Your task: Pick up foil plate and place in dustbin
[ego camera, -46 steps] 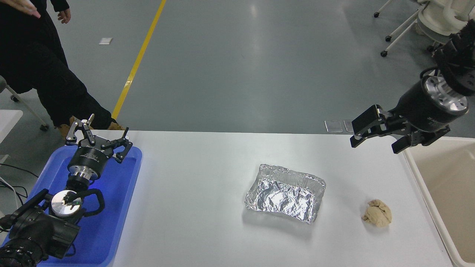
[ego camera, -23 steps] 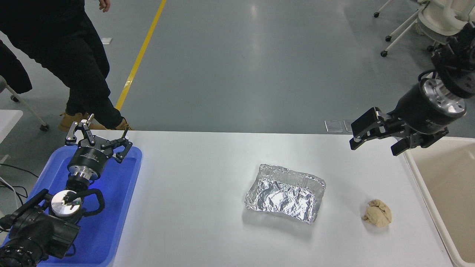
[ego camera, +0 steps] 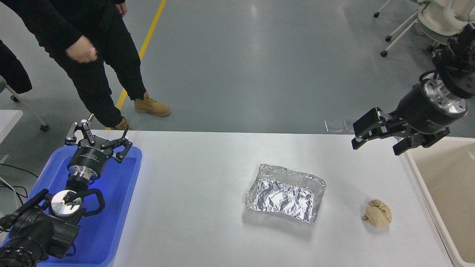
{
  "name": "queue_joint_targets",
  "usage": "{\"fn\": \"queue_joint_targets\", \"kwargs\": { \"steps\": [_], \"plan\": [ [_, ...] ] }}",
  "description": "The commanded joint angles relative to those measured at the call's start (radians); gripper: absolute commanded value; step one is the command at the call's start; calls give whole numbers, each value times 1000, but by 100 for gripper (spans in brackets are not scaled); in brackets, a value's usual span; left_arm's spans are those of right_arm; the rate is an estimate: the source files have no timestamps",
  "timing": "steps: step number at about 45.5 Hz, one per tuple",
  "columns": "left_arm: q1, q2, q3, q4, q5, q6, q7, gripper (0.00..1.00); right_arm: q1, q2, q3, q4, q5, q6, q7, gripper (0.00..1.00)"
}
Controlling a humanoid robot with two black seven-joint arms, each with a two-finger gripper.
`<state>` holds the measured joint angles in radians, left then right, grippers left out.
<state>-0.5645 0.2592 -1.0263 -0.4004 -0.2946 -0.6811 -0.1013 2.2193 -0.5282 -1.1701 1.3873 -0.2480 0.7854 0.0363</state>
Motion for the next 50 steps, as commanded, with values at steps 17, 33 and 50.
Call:
{"fn": "queue_joint_targets", "kwargs": {
  "steps": [17, 33, 50],
  "plan": [
    [0, 0, 0, 0, 0, 0, 0, 100, -56, -6, 46, -56, 18, 0, 0, 100],
    [0, 0, 0, 0, 0, 0, 0, 100, -63, -7, 15, -67, 18, 0, 0, 100],
    [0, 0, 0, 0, 2, 0, 0, 100, -357, 5, 145, -68, 24, -336, 0, 100]
  ]
}}
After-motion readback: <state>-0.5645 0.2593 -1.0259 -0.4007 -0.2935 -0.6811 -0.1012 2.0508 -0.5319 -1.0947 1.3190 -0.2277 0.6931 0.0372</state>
